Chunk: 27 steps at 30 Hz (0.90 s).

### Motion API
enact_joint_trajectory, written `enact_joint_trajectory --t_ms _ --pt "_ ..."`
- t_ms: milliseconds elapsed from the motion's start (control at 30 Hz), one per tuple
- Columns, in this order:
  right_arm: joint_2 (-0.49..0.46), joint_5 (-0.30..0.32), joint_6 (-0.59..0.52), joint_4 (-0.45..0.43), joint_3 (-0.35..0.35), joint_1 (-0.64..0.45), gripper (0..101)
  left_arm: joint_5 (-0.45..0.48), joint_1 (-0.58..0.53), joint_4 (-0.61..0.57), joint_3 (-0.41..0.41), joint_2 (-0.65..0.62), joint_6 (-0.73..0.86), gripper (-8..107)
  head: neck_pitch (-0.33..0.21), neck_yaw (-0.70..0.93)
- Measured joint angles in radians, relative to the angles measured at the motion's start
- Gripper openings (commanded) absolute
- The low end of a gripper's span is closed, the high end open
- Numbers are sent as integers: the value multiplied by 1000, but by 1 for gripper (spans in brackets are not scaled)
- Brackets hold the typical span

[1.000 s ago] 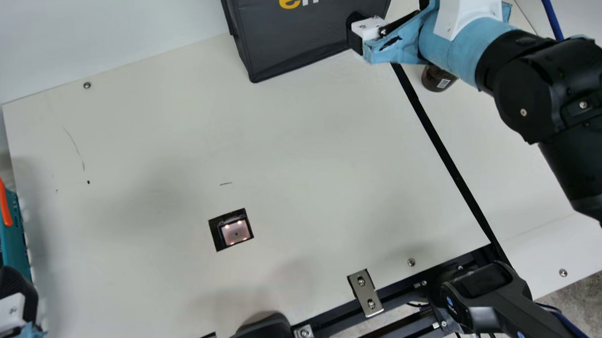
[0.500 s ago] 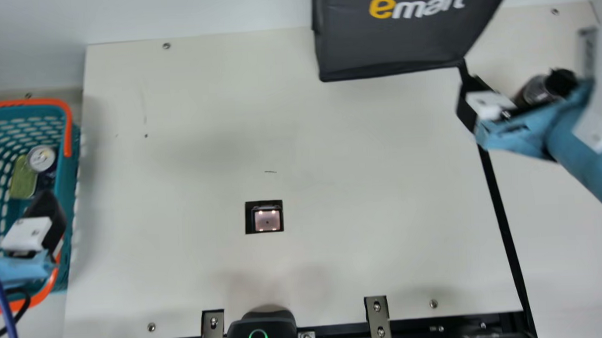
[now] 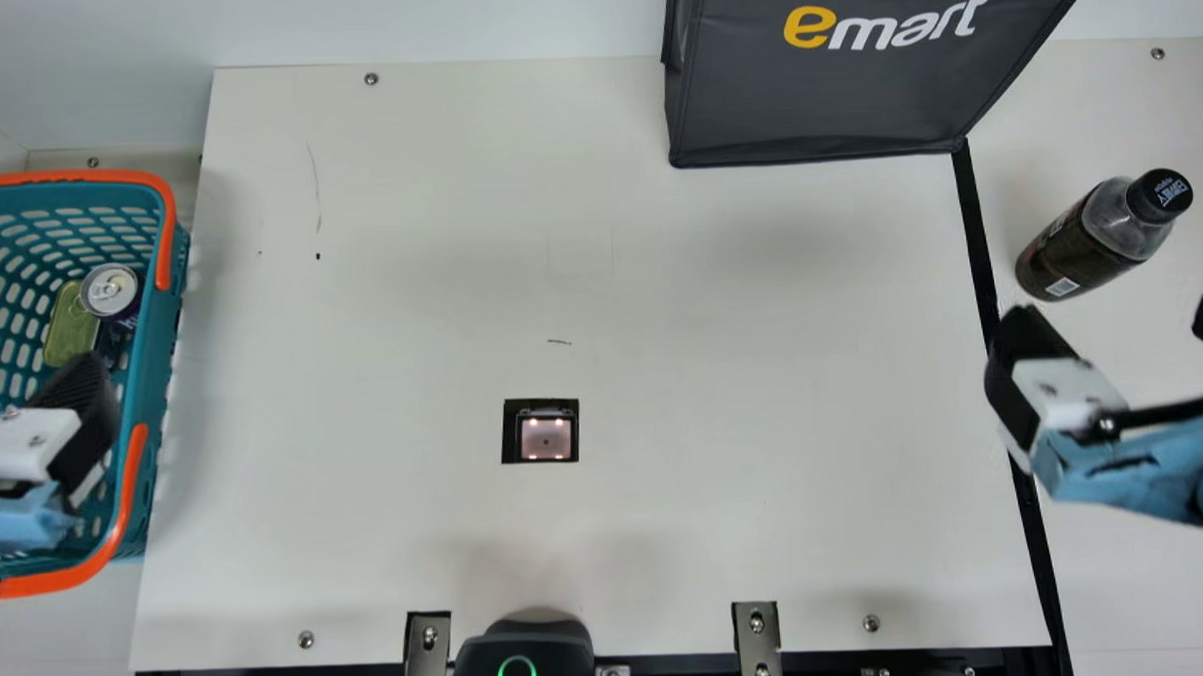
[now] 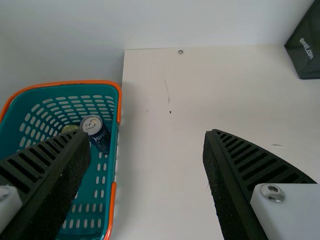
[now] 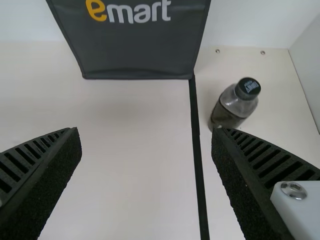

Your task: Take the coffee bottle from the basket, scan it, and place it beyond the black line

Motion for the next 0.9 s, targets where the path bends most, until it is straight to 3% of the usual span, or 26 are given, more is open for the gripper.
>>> enact_joint_trajectory --t_ms 100,900 --pt "-12 27 0 0 0 0 91 29 -2 0 -37 7 -3 90 0 0" --pt "-13 26 0 0 0 0 91 32 -2 0 -37 7 -3 90 0 0"
